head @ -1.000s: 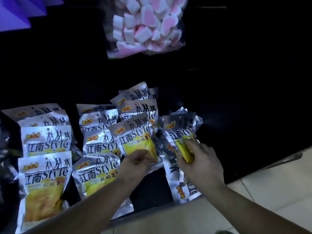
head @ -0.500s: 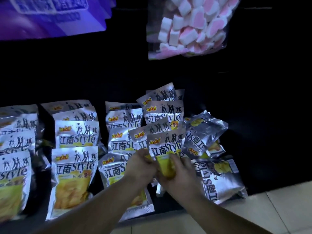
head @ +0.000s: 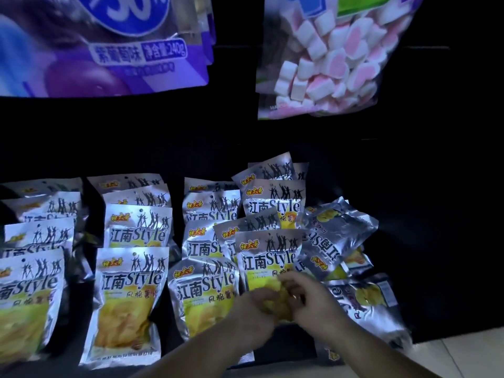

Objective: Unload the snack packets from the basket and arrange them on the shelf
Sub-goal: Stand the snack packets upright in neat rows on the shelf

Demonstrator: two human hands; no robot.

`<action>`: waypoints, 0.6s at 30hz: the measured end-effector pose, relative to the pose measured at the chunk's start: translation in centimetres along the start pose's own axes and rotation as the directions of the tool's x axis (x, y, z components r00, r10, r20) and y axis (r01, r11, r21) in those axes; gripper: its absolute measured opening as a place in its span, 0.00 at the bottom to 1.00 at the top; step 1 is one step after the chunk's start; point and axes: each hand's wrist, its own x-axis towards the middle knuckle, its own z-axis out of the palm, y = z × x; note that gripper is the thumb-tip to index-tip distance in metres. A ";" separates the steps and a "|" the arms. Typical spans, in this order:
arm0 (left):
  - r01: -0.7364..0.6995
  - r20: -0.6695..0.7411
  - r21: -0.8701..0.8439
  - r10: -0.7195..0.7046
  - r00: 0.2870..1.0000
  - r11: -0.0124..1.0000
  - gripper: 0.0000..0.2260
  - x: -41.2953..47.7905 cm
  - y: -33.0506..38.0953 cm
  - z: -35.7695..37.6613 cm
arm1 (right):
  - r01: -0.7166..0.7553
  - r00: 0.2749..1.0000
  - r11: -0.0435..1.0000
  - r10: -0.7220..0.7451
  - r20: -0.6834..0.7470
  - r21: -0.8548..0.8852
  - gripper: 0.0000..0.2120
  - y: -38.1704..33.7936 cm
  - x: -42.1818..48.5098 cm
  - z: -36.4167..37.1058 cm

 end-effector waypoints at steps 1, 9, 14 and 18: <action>-0.035 -0.005 0.031 0.036 0.999 0.999 0.15 0.1 -0.1 0.3 | -0.004 1.000 1.000 0.004 -0.024 0.019 0.30 0.1 0.0 -0.3; -0.151 -0.140 0.270 0.193 0.971 0.951 0.14 -0.2 -0.3 3.2 | -0.278 0.901 0.878 0.097 -0.423 -0.389 0.07 1.0 -3.1 -6.6; -0.179 -0.074 0.383 0.223 0.972 0.906 0.08 -0.5 -0.5 5.3 | -0.501 0.841 0.798 0.358 -0.406 -0.336 0.29 4.7 -5.2 -8.8; -0.212 0.000 0.340 0.226 0.974 0.916 0.14 -0.2 -0.4 7.3 | -0.361 0.932 0.817 0.328 -0.153 -0.449 0.42 6.6 -6.2 -10.1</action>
